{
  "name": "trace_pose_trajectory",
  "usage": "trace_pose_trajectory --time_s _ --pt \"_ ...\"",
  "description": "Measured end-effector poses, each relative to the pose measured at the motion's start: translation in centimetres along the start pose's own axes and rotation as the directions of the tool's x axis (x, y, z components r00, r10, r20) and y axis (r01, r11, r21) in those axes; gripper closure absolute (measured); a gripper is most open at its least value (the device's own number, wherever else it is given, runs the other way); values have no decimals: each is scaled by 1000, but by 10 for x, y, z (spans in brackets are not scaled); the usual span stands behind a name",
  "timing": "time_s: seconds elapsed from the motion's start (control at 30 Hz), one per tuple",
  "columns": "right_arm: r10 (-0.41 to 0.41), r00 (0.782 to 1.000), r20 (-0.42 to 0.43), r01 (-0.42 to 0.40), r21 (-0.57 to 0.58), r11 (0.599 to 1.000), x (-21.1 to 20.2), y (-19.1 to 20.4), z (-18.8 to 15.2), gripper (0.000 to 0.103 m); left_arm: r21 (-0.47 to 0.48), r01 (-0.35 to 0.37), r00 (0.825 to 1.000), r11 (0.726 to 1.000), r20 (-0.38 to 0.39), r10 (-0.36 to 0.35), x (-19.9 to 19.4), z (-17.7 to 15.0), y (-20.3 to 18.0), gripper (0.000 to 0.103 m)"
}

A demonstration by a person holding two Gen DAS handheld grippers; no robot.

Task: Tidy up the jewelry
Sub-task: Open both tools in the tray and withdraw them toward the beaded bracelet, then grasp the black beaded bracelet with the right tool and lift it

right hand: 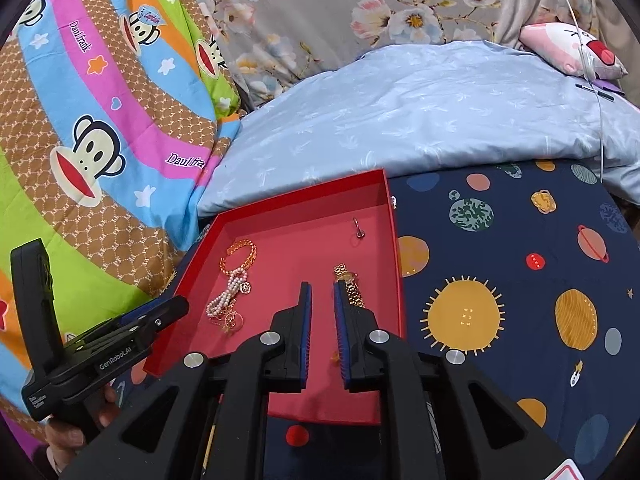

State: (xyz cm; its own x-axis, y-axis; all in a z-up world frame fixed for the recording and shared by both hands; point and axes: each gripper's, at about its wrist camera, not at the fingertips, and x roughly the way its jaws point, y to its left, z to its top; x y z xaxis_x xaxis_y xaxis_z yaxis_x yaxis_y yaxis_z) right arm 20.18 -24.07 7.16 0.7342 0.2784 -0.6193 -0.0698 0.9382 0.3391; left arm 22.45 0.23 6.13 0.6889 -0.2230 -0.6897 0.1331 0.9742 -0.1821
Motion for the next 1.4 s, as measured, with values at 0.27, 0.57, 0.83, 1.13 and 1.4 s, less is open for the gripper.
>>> trace_pose_trajectory --time_s 0.27,0.57,0.83,1.13,1.4 --pt "-23 999 23 25 -60 998 -20 14 -15 84 5 4 1000 1000 29 -4 -20 -5 2 49" --pt "-31 999 -23 30 -32 999 -48 12 -67 84 64 5 999 998 32 -7 -50 -42 -11 43" --pt "-25 996 -91 26 16 1000 -61 5 -109 84 52 26 999 998 -32 -24 -61 -82 -16 39" --pt "-58 988 -140 60 10 998 -66 5 -144 84 15 23 994 1000 -103 -21 -65 -125 -9 39" --pt "-67 985 -158 68 2 998 -62 9 -153 84 18 38 990 999 -135 -36 -73 -149 -9 39"
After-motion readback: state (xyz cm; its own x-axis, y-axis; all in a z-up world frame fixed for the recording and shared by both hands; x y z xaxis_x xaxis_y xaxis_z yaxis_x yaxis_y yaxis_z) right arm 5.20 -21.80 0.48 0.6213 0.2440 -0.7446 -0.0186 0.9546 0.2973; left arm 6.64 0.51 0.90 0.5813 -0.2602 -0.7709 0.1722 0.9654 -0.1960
